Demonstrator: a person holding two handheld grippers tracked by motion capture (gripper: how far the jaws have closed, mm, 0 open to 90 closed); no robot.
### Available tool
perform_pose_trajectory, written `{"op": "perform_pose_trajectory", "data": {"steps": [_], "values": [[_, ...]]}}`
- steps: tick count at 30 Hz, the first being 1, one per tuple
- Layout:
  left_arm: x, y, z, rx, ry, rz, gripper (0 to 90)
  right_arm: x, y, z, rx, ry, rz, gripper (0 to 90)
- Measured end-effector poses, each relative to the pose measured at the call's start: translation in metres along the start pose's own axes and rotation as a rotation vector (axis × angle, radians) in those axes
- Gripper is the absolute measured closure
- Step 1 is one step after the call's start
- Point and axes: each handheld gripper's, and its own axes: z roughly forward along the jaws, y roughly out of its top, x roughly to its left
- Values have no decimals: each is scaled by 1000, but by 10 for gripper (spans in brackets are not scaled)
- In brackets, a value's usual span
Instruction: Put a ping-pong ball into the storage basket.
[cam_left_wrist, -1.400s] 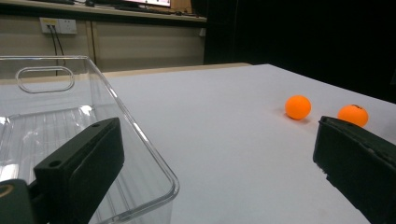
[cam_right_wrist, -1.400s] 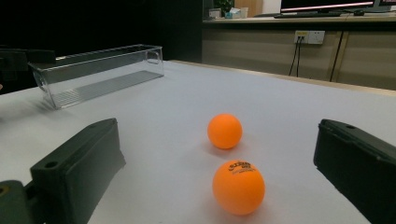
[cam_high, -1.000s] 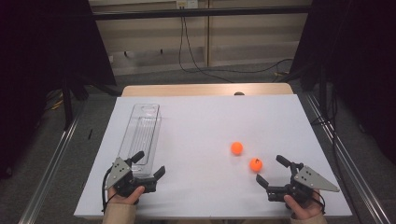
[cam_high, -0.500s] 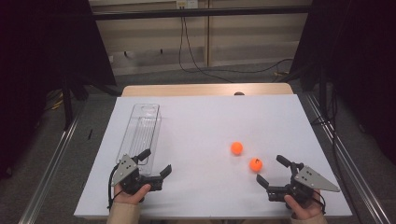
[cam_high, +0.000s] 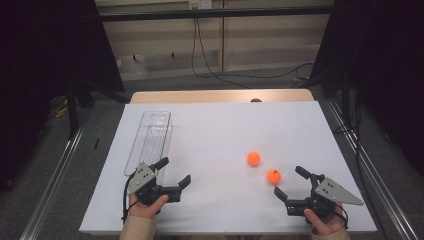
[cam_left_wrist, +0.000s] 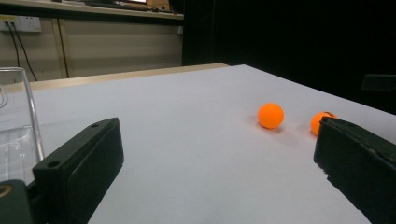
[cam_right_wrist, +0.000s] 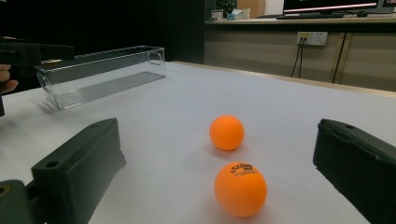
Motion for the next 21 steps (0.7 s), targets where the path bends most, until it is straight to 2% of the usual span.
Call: {"op": "perform_pose_trajectory", "data": {"steps": [12, 21], "values": [[-7, 2, 13, 15, -28, 15, 14, 0, 0, 0, -1, 0, -1, 7], [-10, 3, 19, 17, -33, 8, 14, 0, 1, 1, -2, 1, -5, 9]]}}
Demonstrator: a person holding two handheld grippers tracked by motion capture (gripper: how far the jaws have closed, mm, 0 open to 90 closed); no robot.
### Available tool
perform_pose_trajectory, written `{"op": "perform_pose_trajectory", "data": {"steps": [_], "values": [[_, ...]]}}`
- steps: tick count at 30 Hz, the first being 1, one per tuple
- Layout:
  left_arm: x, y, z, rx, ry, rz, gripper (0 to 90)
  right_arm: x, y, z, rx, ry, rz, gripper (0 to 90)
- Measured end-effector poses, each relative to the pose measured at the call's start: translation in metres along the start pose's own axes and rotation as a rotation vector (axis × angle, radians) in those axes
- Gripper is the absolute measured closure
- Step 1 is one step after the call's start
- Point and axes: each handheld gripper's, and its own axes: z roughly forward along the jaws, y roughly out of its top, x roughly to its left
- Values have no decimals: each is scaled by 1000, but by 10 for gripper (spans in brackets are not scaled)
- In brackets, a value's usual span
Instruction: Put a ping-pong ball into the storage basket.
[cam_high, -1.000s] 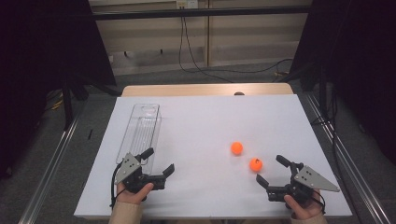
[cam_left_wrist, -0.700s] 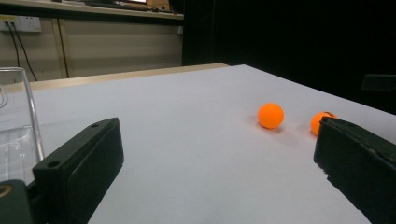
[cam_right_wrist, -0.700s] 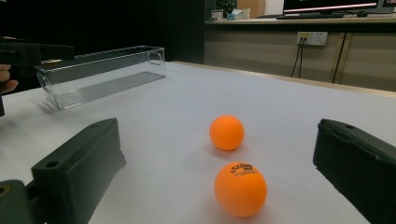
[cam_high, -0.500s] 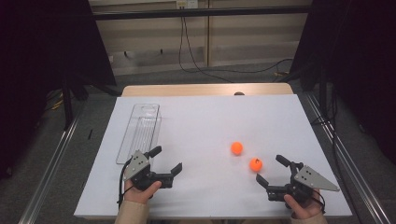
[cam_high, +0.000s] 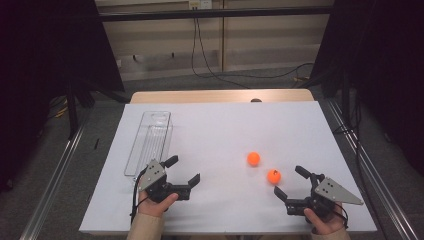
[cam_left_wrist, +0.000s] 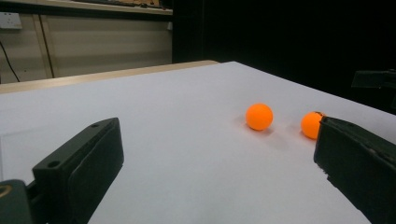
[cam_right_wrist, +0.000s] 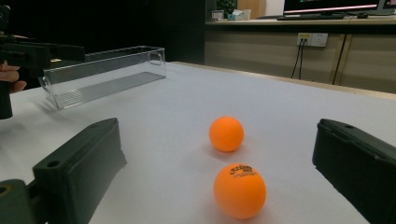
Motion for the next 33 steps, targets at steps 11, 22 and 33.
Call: {"op": "perform_pose_trajectory", "data": {"steps": [11, 22, 33], "values": [[-3, 0, 9, 18, -5, 3, 14, -1, 0, 0, -4, 0, 2, 10], [-10, 0, 22, 43, -21, 1, 16, -2, 1, 2, -3, 2, -6, 11], [-15, 0, 30, 54, -27, 5, 17, -2, 1, 4, -1, 6, -6, 11]]}}
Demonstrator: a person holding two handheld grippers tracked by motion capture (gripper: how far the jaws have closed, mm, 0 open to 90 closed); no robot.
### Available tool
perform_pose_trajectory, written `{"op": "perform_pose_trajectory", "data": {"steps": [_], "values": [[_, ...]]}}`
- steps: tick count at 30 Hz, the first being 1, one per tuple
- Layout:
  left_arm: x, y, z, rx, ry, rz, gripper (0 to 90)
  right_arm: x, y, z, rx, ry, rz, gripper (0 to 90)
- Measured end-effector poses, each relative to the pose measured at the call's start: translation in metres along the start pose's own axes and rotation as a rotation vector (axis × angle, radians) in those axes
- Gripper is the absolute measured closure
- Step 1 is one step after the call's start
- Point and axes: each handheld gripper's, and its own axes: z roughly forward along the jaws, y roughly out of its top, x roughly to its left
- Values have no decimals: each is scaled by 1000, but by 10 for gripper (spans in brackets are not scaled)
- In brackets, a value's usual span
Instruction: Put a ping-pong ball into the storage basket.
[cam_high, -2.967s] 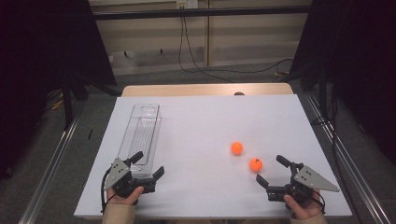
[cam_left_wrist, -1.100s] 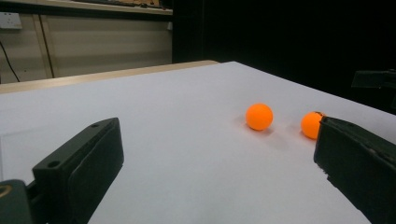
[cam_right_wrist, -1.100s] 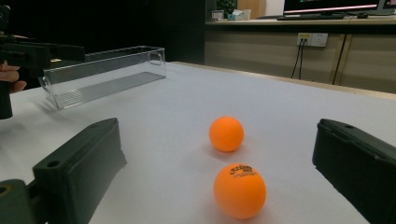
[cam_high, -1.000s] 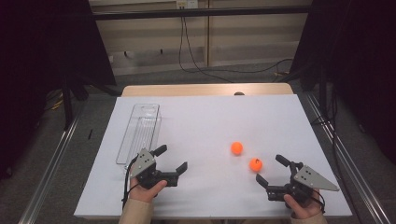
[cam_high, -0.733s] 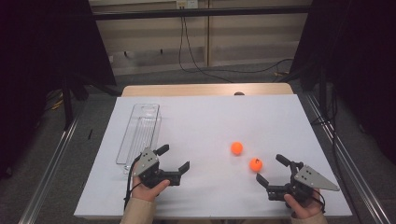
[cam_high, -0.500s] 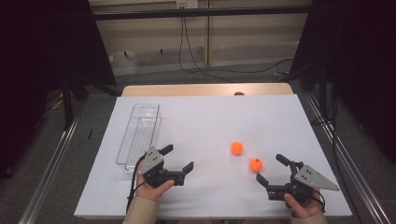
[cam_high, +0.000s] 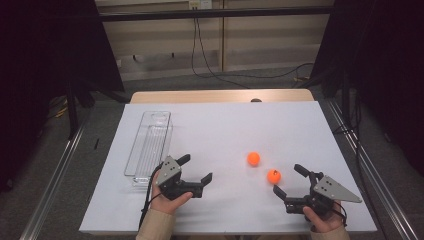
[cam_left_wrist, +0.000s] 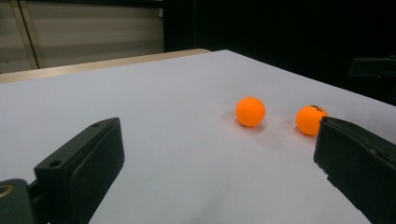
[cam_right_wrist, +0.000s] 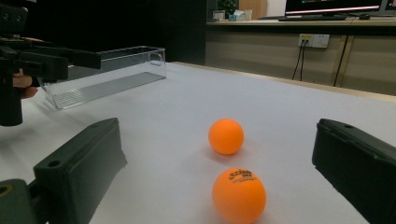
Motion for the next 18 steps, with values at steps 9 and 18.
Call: {"op": "perform_pose_trajectory", "data": {"steps": [9, 18], "values": [[-5, 1, 9, 13, -13, 8, 18, -1, 0, 0, -2, -1, 2, 12], [-10, 2, 18, 21, -32, 7, 19, -2, 0, -1, -3, -3, -1, 13]]}}
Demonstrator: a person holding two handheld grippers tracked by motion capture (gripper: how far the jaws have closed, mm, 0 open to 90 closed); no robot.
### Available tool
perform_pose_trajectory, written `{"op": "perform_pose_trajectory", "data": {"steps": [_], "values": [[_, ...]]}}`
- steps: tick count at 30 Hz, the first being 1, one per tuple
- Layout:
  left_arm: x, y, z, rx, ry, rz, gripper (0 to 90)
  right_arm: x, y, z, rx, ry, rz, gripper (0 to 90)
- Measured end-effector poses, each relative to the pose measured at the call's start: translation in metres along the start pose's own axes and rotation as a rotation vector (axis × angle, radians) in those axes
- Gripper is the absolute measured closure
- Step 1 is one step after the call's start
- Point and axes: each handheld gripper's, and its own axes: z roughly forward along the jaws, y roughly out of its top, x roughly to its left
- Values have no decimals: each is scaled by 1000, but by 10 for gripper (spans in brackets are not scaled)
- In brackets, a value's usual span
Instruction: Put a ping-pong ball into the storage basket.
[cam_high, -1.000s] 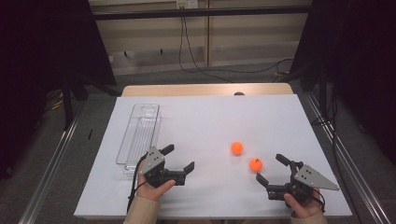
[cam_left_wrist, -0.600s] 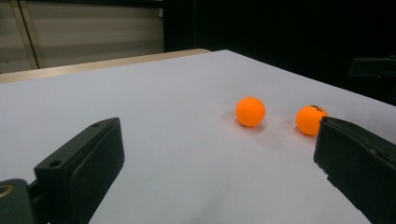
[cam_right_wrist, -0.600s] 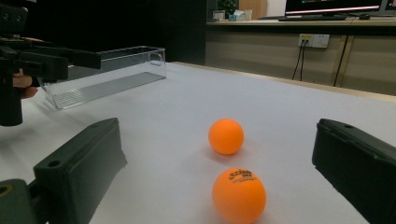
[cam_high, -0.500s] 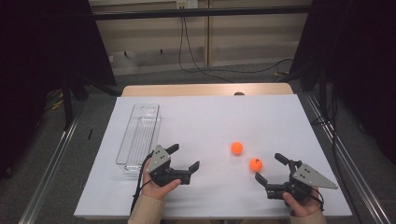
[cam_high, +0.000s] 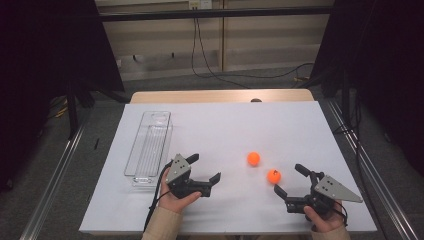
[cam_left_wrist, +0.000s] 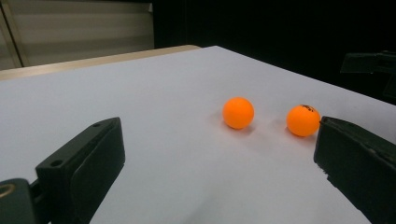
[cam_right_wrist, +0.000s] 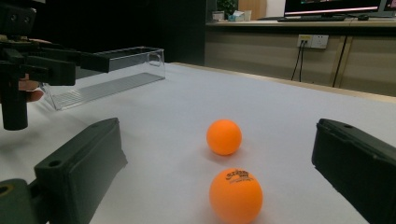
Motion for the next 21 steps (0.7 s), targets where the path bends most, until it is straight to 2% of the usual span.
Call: {"op": "perform_pose_trajectory", "data": {"steps": [21], "values": [[-9, 3, 21, 30, -28, 12, 20, 0, 1, 0, -1, 7, -4, 17]]}}
